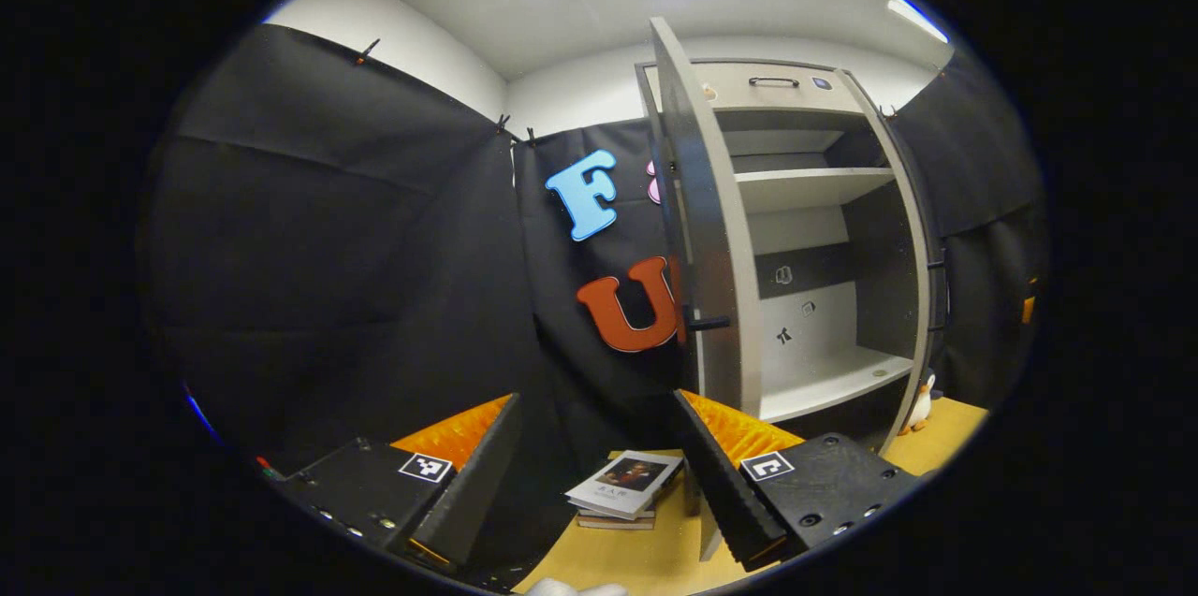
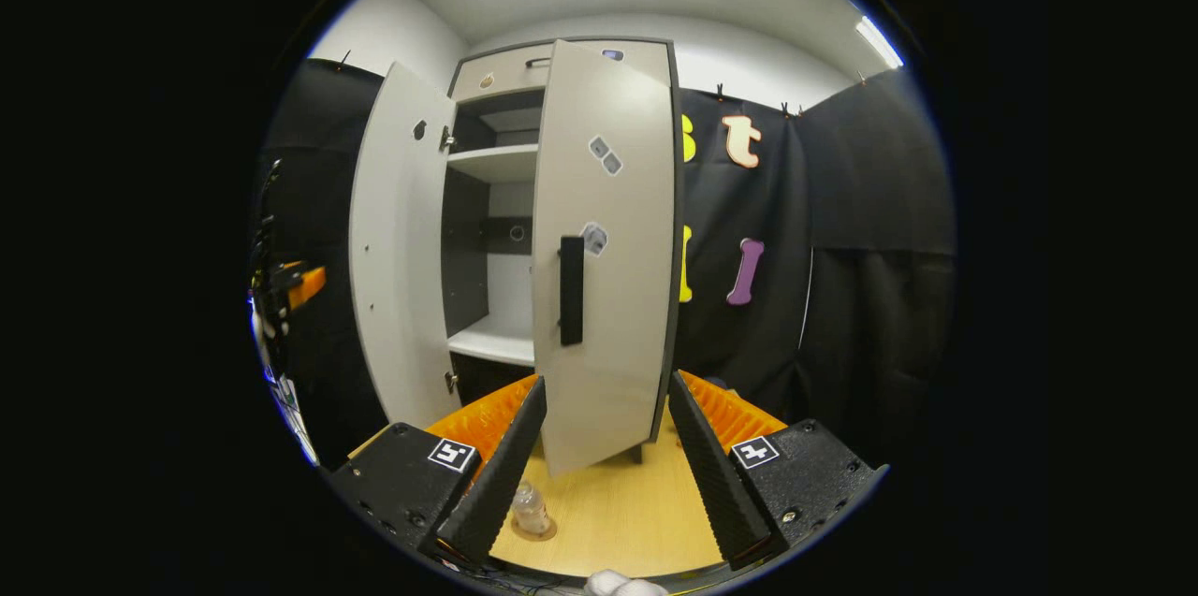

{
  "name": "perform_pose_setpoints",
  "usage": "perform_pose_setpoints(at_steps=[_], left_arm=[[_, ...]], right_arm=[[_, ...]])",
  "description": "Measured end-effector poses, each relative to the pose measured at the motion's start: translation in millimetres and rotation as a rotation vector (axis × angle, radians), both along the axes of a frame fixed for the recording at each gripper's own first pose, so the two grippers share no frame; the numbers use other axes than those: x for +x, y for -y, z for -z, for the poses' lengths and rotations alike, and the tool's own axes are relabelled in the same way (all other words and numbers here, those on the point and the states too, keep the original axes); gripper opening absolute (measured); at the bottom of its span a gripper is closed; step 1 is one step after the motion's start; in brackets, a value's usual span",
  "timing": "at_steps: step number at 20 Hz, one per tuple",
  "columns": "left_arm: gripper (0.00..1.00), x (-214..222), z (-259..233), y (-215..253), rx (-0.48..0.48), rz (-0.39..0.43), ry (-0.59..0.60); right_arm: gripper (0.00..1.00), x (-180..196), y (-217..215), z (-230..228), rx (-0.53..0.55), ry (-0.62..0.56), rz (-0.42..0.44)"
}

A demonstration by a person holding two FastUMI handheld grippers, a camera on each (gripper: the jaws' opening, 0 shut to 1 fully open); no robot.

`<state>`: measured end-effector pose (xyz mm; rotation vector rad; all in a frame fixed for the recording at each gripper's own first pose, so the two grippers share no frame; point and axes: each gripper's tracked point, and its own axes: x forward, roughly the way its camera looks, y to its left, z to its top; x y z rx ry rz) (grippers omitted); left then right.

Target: Grasp the bottle in the cabinet with the left hand and place it on the coaster, then close the right door with the right hand and the left door with the left hand.

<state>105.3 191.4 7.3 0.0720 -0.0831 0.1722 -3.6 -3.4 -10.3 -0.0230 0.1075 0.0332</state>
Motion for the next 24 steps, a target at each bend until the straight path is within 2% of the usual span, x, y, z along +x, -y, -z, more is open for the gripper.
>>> perform_pose_setpoints(at_steps=[3,6,7,10,13,17,19,20,22,24], left_arm=[[0.96,29.2,-2.9,-8.8,-0.014,0.02,-0.004],[0.96,51.3,-0.7,-8.5,-0.012,0.053,-0.022],[0.96,56.0,2.4,-6.4,-0.011,0.064,-0.029],[0.96,62.4,6.9,5.7,0.001,0.107,-0.05],[0.93,64.8,6.2,4.3,0.029,0.103,-0.056],[0.92,64.1,9.2,12.4,0.008,0.132,-0.072],[0.94,63.7,8.5,11.5,0.034,0.115,-0.081],[0.91,62.8,7.0,12.2,0.036,0.104,-0.083],[0.9,62.1,8.9,18.5,0.011,0.099,-0.09],[0.9,61.0,9.2,31.1,-0.006,0.105,-0.098]], right_arm=[[0.8,-8.9,0.2,6.4,0.012,-0.038,0.027],[0.82,-14.6,1.6,9.6,0.022,-0.057,0.053],[0.8,-16.2,0.8,9.3,0.029,-0.061,0.058],[0.82,-15.6,0.2,8.9,0.03,-0.055,0.056],[0.82,-15.5,-3.4,9.1,0.037,-0.055,0.036],[0.82,-16.0,-7.2,10.3,0.046,-0.065,0.002],[0.82,-15.5,-7.1,10.3,0.042,-0.065,-0.012],[0.82,-14.7,-7.1,10.0,0.044,-0.063,-0.019],[0.8,-13.6,-9.7,10.1,0.056,-0.061,-0.039],[0.82,-12.7,-10.7,9.8,0.06,-0.063,-0.056]])
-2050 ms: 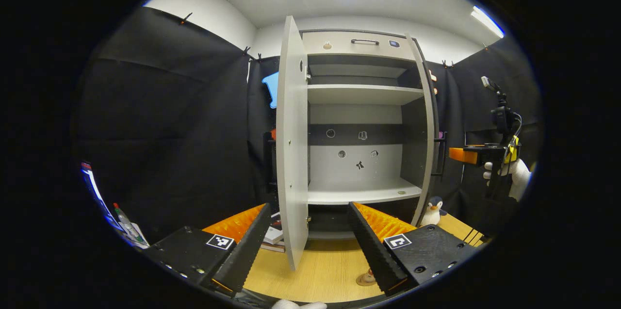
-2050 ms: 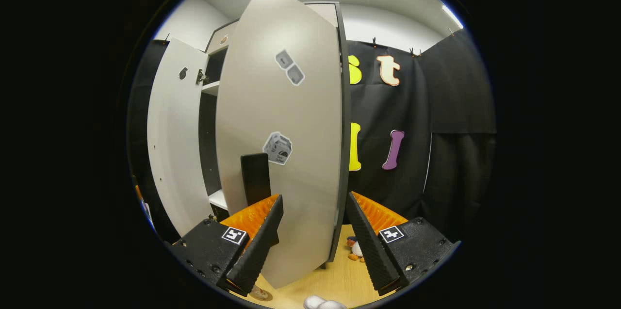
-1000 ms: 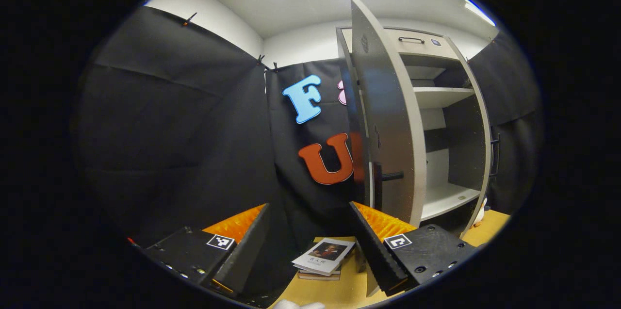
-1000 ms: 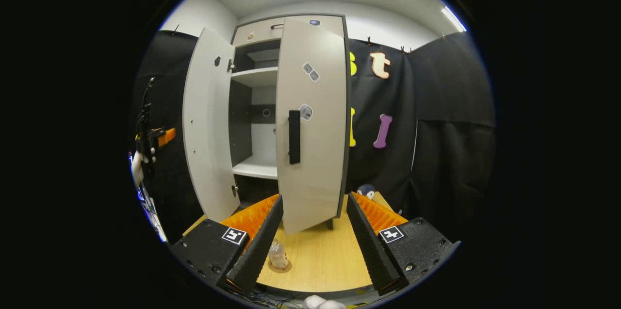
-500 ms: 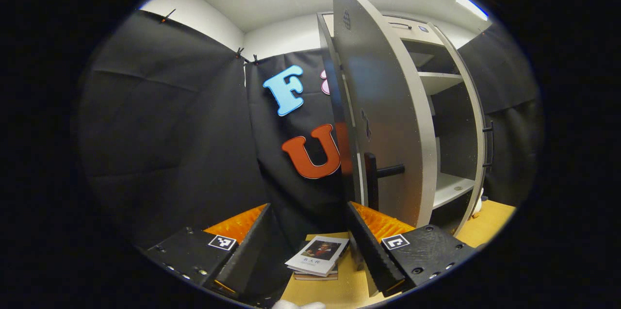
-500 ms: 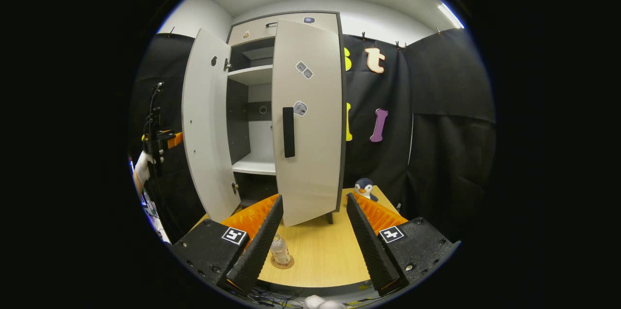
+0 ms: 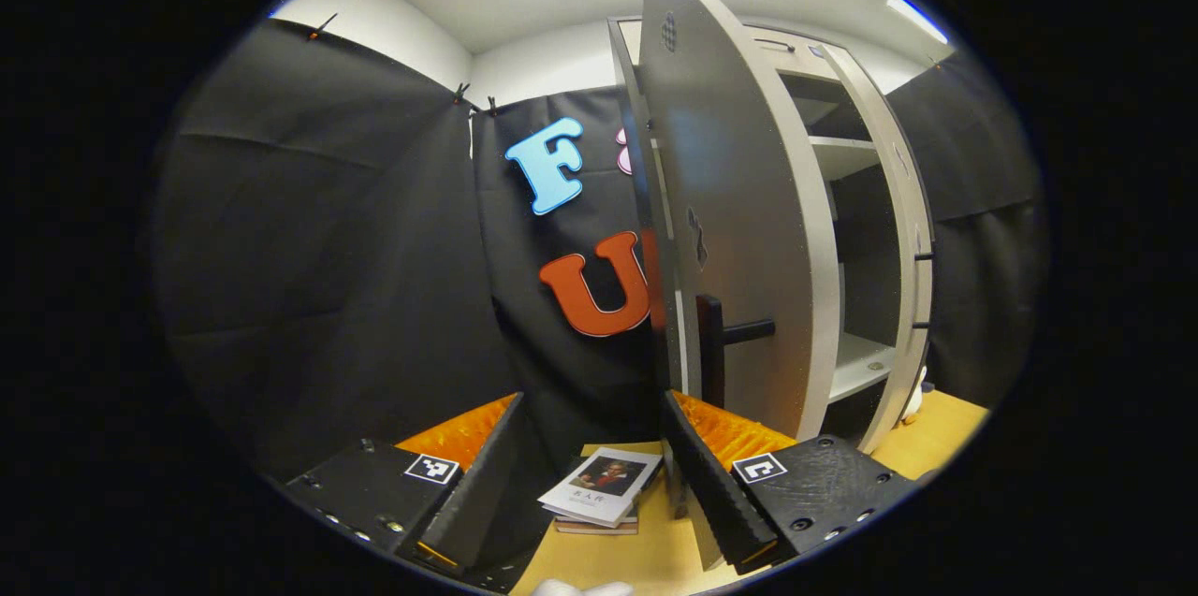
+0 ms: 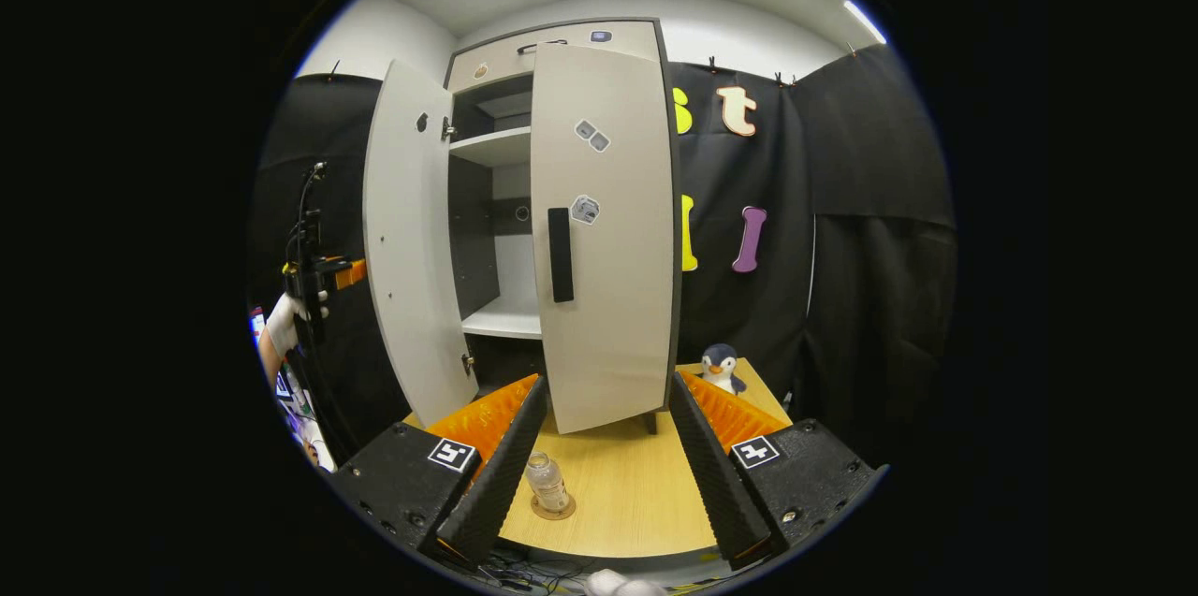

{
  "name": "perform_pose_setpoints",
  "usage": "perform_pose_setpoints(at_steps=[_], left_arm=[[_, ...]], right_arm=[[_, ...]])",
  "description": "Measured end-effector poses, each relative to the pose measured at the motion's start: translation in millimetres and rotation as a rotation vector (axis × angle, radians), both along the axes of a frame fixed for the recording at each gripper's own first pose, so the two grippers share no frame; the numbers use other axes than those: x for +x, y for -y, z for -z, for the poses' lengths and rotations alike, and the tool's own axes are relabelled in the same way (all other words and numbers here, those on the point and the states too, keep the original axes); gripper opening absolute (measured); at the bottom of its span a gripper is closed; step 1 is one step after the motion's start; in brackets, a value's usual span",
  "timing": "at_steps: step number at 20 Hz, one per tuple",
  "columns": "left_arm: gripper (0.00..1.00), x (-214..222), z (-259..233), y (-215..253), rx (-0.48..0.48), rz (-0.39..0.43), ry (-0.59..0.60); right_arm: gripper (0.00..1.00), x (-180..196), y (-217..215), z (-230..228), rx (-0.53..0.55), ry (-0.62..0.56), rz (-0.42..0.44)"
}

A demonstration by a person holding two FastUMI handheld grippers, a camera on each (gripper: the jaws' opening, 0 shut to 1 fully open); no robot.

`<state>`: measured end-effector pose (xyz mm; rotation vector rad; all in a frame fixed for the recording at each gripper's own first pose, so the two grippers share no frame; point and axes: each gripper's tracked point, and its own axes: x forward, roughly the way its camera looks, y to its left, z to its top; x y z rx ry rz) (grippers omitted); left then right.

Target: Grasp the bottle in the cabinet with the left hand and place it on the coaster, then close the right door with the right hand and the left door with the left hand.

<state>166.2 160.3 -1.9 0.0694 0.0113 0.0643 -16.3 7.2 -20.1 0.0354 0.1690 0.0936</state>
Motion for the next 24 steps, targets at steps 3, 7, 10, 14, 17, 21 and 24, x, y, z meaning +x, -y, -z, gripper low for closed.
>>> perform_pose_setpoints(at_steps=[3,7,10,14,17,21,24], left_arm=[[0.9,-1.9,-4.4,17.3,0.023,-0.01,0.004],[0.9,-0.7,-3.5,44.7,-0.02,-0.005,0.005],[0.9,5.1,-4.9,68.6,-0.026,0.013,0.007],[0.9,15.5,-3.2,107.9,-0.061,0.061,-0.004],[0.96,27.1,-2.5,121.1,-0.042,0.041,-0.013],[0.96,20.2,-7.7,130.6,-0.061,0.043,0.007],[0.96,4.5,-9.7,140.1,-0.051,0.051,0.016]], right_arm=[[0.82,1.8,3.2,-1.4,-0.003,0.001,-0.018],[0.82,2.8,4.7,-1.5,-0.003,-0.002,-0.037],[0.82,3.3,6.5,-2.3,-0.012,-0.002,-0.055],[0.82,5.4,9.5,-4.4,-0.024,0.005,-0.073],[0.82,8.9,9.2,-6.2,-0.015,0.014,-0.07],[0.82,12.3,8.1,-8.8,-0.006,0.028,-0.084],[0.79,16.0,7.4,-12.1,0.0,0.049,-0.077]])
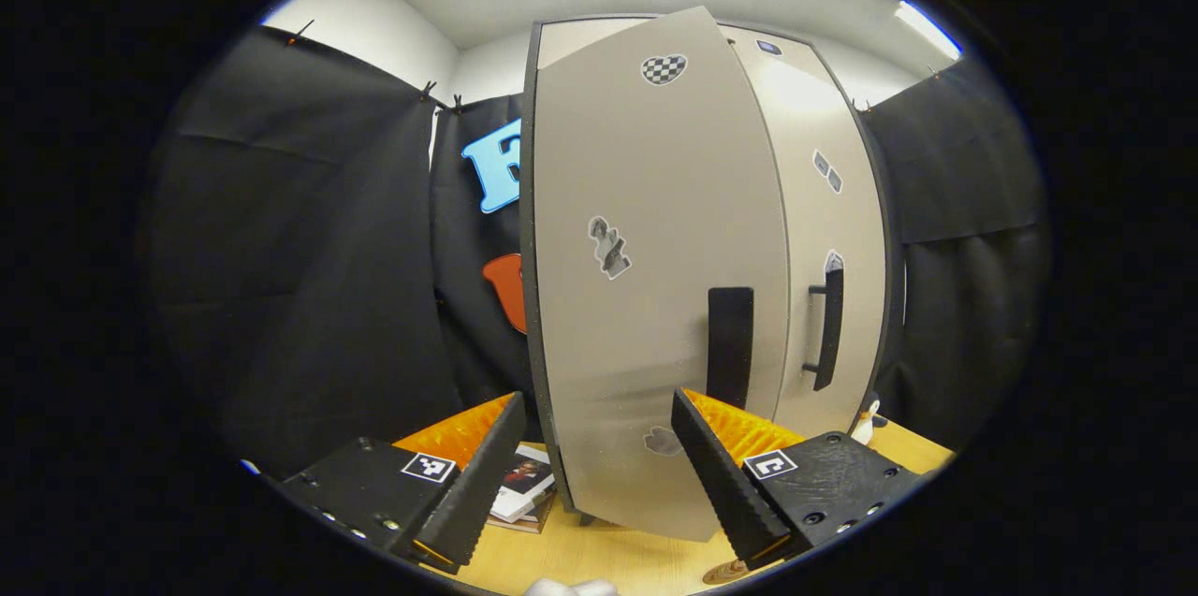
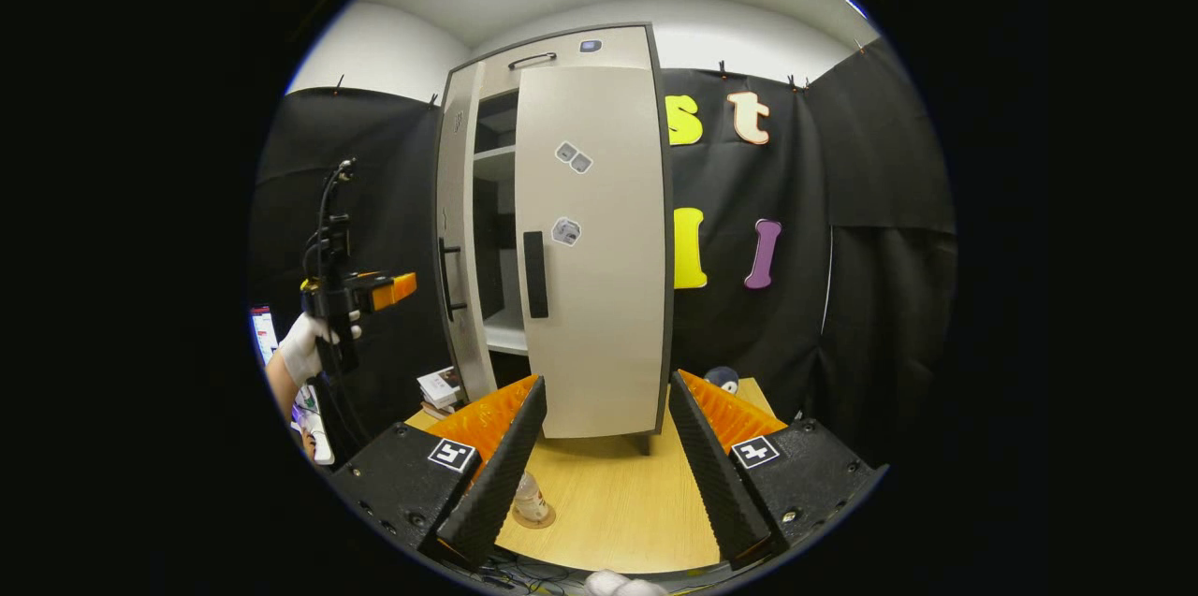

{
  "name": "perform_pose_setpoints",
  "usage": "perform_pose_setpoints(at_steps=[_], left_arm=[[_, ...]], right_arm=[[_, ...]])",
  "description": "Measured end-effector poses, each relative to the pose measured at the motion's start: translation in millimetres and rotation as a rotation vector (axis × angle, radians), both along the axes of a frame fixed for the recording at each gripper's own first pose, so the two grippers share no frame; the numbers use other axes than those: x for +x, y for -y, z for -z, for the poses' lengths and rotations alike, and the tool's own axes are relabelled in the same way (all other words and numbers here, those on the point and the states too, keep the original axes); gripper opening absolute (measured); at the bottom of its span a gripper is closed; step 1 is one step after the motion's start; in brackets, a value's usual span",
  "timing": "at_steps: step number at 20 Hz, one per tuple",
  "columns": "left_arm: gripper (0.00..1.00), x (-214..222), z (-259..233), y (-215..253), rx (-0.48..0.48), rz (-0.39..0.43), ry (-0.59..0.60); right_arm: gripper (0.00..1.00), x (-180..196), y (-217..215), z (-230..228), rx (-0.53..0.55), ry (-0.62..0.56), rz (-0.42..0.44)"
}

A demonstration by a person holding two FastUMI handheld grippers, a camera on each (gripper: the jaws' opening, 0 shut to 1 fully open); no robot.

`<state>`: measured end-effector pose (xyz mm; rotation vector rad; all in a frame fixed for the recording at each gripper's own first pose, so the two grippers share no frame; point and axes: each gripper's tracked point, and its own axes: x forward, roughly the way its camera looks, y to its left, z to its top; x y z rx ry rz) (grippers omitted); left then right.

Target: Grasp the bottle in the cabinet with the left hand and place it on the coaster, then close the right door with the right hand and the left door with the left hand.

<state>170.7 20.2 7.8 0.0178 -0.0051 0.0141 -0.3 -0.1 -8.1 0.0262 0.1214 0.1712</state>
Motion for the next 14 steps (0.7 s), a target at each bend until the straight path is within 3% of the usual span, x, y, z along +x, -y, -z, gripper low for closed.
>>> perform_pose_setpoints(at_steps=[9,14], left_arm=[[0.95,-77.4,-10.7,22.2,-0.025,0.052,0.043],[0.96,-114.6,19.4,16.4,-0.006,0.027,-0.003]], right_arm=[[0.82,11.4,-2.7,-10.0,0.012,0.06,0.025],[0.82,10.9,1.3,-10.1,0.005,0.079,0.062]])
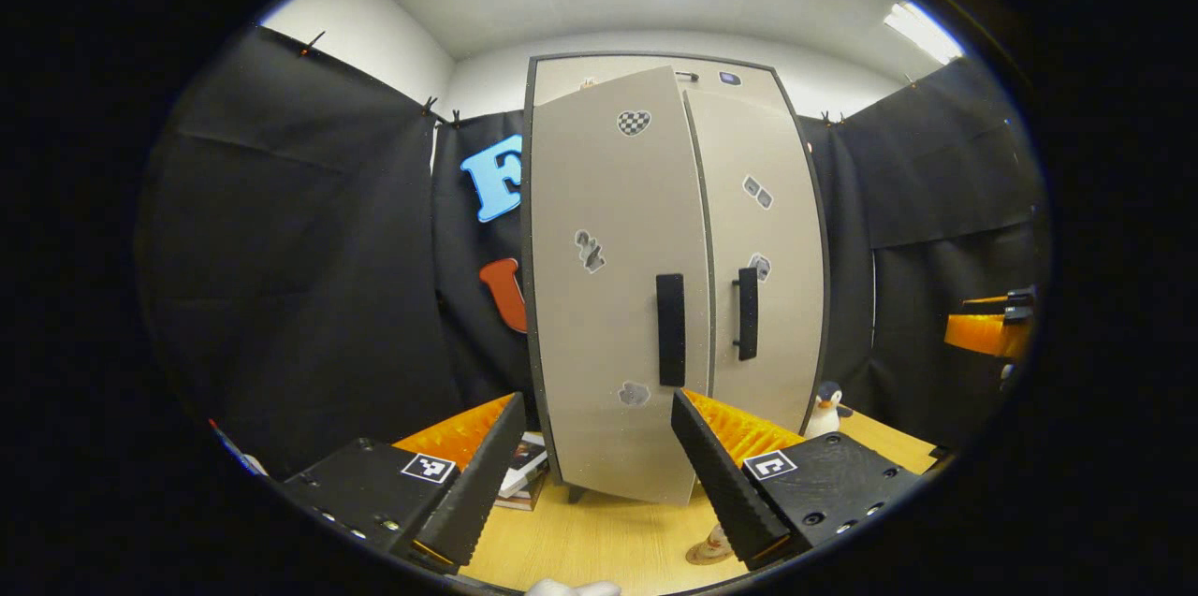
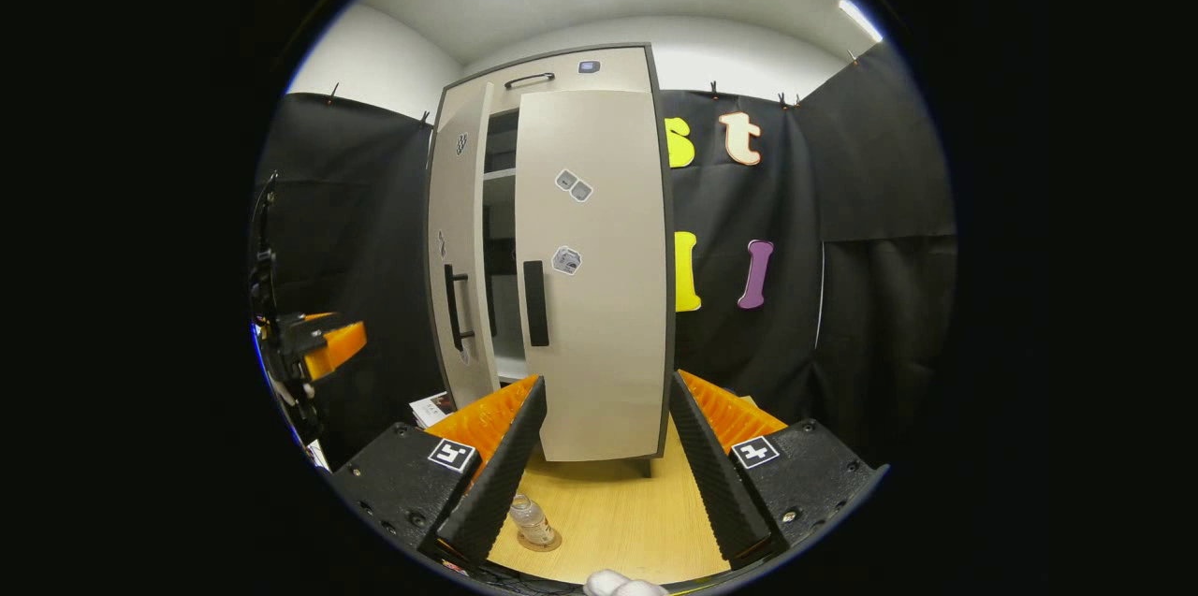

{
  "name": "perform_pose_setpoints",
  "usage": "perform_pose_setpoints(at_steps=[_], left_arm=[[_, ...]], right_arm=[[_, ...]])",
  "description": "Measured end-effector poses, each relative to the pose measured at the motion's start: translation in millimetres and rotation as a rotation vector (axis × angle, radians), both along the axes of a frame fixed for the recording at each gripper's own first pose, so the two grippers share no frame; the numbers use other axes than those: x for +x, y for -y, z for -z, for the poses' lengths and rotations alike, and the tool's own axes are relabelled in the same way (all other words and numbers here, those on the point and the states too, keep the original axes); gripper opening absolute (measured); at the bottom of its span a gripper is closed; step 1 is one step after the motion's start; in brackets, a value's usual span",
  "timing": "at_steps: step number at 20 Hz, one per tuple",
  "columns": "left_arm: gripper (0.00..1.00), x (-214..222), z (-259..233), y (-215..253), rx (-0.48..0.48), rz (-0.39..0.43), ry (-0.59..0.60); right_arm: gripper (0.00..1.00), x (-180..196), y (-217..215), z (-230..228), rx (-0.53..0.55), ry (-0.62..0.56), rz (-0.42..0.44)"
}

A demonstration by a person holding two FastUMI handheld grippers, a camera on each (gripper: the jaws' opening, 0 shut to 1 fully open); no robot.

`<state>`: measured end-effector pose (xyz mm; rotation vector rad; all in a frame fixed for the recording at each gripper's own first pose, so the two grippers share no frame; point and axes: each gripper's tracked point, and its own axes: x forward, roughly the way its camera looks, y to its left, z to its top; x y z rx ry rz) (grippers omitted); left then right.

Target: Grasp the bottle in the cabinet with the left hand and place it on the coaster, then close the right door with the right hand and the left door with the left hand.

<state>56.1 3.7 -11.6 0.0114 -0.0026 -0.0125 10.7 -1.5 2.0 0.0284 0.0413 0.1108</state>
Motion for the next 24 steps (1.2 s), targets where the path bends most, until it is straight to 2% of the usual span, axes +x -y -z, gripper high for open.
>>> perform_pose_setpoints(at_steps=[4,7,24], left_arm=[[0.95,-24.0,25.2,-9.5,-0.02,-0.033,-0.046],[0.95,-34.3,37.9,-9.5,-0.029,-0.024,-0.082],[0.96,-44.5,16.6,-24.1,-0.035,0.038,-0.024]], right_arm=[[0.81,-3.2,8.0,3.9,-0.026,-0.014,0.037],[0.82,-6.5,10.0,5.2,-0.021,-0.018,0.061],[0.82,-11.1,10.4,2.8,-0.022,0.001,0.115]])
